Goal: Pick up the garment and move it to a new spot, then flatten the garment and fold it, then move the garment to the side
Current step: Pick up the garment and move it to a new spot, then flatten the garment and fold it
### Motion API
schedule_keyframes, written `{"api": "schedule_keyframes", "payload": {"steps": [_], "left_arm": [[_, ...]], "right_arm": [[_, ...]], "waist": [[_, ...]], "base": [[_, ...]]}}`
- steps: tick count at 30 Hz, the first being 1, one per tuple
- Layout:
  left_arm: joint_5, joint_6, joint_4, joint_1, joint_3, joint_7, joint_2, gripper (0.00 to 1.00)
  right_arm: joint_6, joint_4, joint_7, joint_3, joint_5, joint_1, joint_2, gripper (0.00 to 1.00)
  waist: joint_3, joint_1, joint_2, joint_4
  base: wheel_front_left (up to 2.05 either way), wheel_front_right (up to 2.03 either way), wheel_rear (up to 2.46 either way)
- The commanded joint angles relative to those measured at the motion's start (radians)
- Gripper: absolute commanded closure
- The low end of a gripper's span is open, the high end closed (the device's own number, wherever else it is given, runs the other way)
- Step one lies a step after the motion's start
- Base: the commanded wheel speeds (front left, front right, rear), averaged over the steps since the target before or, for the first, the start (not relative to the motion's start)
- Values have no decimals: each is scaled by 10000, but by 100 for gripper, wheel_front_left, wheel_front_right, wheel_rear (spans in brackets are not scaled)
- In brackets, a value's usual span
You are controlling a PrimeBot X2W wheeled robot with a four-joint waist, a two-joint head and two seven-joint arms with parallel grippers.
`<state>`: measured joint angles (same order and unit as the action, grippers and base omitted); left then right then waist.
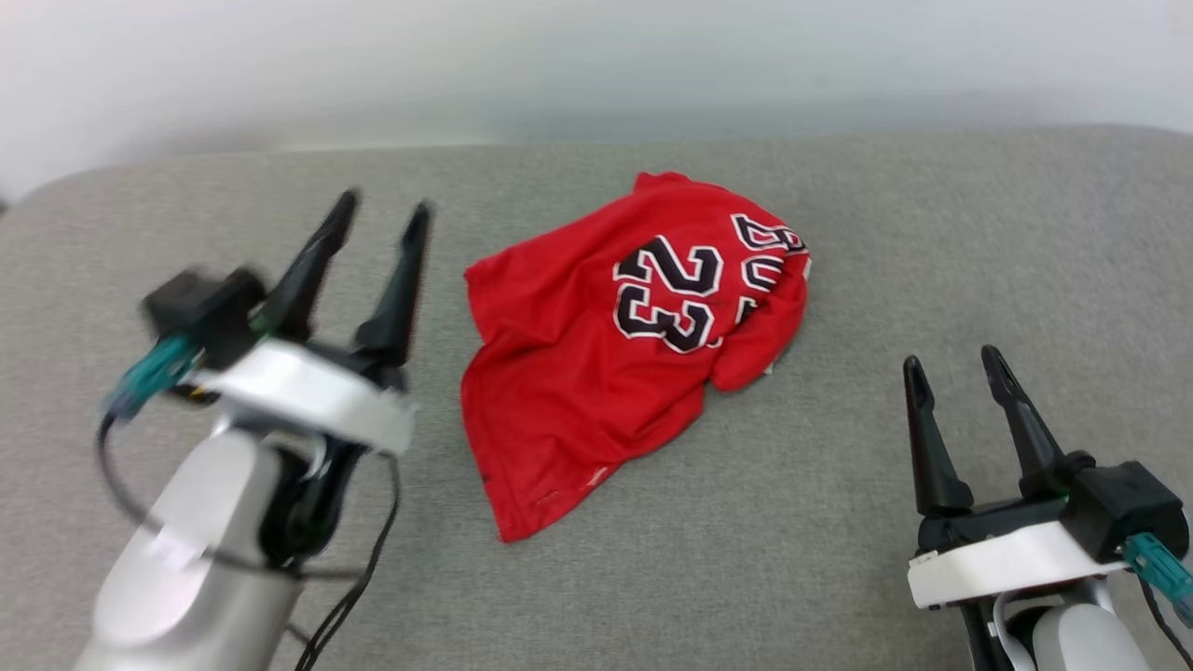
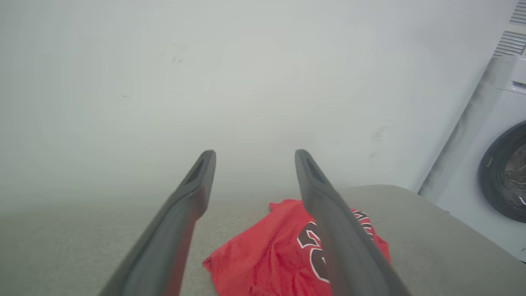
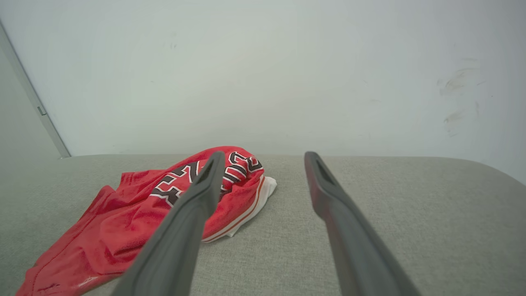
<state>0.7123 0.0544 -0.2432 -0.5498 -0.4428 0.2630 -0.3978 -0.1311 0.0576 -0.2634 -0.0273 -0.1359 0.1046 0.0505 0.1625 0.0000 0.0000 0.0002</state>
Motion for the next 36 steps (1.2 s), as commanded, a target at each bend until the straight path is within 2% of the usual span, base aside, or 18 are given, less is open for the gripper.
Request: {"api": "schedule_keyframes", "payload": {"steps": [1,6,10,15,20,23,26,32,36], "left_arm": [[-343,-3,456,525,629,22,-9,0],[-1993,17,1782,2593,1866,22,90,0],[-2891,79,2591,3933,2492,24,637,0],[-3690,302,3108,4940,2810,25,1329,0],[-4220,538,3091,5059,2891,25,1748,0],[-4375,648,3039,4868,2886,25,1886,0],[-4507,698,3014,4702,2902,25,2017,0],[-4568,744,2993,4447,3016,26,2397,0],[-4643,757,2973,4322,3007,26,2577,0]], "right_arm": [[7,11,-20,70,50,-135,-6,0],[7,9,-20,153,22,-353,-6,0],[7,-23,-20,179,64,-469,-6,0],[7,19,-20,139,-15,-526,-6,0],[7,265,16,71,175,-452,-6,0],[5,398,878,-473,364,-102,409,0],[7,160,2208,-1187,-75,157,978,0],[5,-669,5857,-2870,-1760,1279,2419,0],[5,-606,8344,-3443,-2523,2379,2638,0]], "waist": [[-256,0,0,271],[-448,0,0,472],[-515,0,0,571],[-474,0,0,672],[-335,0,0,858],[-219,0,0,1017],[-4,0,0,1226],[536,0,0,1754],[875,0,0,2100]], "base": [[0,0,0],[0,0,0],[0,0,0],[0,0,0],[0,0,0],[0,0,0],[0,0,0],[0,0,0],[0,0,0]]}}
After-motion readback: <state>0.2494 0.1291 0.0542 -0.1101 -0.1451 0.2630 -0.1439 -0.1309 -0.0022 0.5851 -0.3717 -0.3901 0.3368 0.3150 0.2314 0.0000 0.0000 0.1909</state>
